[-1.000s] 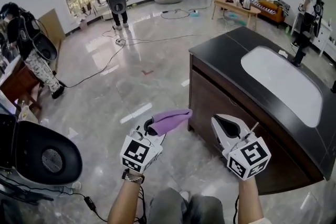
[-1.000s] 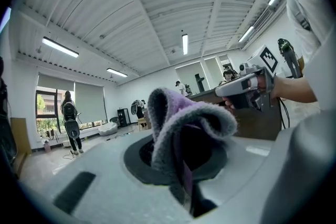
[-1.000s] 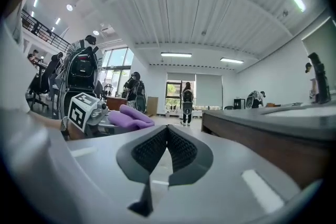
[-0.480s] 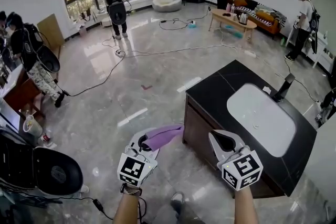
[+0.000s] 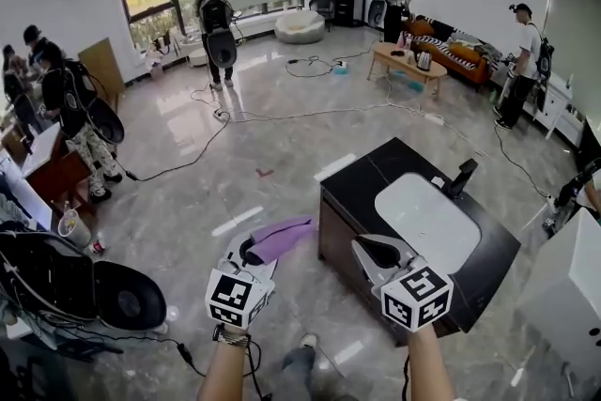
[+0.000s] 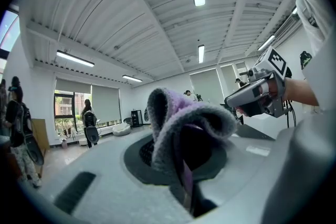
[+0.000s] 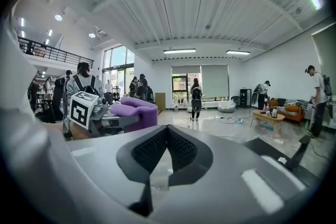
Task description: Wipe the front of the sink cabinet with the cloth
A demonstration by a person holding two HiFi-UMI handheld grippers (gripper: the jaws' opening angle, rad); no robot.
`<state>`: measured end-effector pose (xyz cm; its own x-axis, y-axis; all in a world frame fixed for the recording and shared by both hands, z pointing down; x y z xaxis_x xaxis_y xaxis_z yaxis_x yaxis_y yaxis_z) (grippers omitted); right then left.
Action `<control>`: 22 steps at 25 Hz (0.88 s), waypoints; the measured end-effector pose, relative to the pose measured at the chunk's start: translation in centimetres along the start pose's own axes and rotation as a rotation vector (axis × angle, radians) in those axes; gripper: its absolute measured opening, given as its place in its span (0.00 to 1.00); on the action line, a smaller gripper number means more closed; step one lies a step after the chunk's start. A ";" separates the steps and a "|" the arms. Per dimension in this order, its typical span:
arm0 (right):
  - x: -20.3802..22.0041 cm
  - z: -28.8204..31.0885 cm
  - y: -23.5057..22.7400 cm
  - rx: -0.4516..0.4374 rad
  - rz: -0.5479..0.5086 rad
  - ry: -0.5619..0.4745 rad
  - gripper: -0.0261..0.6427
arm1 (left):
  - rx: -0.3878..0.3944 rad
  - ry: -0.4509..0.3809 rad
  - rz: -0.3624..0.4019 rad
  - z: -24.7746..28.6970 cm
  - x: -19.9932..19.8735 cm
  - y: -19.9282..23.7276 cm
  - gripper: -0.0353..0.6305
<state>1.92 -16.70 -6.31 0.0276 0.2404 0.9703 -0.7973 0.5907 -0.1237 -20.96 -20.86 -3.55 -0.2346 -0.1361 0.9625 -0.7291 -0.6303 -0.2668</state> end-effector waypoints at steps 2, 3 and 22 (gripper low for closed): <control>-2.5 -2.6 2.2 -0.003 0.004 -0.003 0.05 | -0.018 0.008 -0.004 -2.3 -3.6 -0.8 0.13; -3.4 -4.0 3.1 -0.003 0.007 -0.011 0.05 | -0.024 0.011 -0.006 -3.4 -4.9 -1.3 0.13; -5.3 -16.9 10.0 -0.038 -0.095 -0.063 0.05 | -0.035 -0.010 0.046 -12.3 -12.2 -11.4 0.13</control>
<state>3.99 0.92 -16.21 0.0630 0.1337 0.9890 -0.7692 0.6379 -0.0372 -17.68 -2.62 -12.89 -0.2618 -0.1720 0.9497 -0.7395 -0.5965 -0.3119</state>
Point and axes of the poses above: the fingertips, and each gripper's own axes: z forward along the fingers, y to its left, x out of its underside, the point moved 8 cm from there along -z, backward along the fingers, and after that the axes turned 6 degrees about z, right-handed, at the moved point
